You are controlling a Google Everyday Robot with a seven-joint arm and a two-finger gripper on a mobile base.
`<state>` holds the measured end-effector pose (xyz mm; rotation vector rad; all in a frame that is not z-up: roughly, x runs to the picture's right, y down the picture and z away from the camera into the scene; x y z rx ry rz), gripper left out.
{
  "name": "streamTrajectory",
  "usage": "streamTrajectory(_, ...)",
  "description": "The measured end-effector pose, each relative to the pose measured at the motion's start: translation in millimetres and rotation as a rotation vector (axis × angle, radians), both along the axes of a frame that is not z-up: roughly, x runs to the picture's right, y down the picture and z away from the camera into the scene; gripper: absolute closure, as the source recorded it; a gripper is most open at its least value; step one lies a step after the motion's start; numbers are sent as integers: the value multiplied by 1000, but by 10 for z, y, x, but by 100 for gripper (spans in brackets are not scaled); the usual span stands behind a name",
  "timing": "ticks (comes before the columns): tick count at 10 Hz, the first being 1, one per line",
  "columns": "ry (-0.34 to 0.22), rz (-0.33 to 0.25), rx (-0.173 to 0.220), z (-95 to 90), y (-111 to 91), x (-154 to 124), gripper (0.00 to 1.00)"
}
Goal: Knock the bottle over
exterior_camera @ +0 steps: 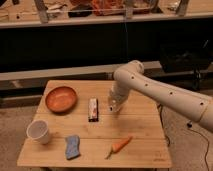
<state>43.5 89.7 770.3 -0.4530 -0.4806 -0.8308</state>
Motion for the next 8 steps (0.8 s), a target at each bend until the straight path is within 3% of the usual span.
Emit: streamTrajectory(8,-44,-53,1,-51,9,-206,97)
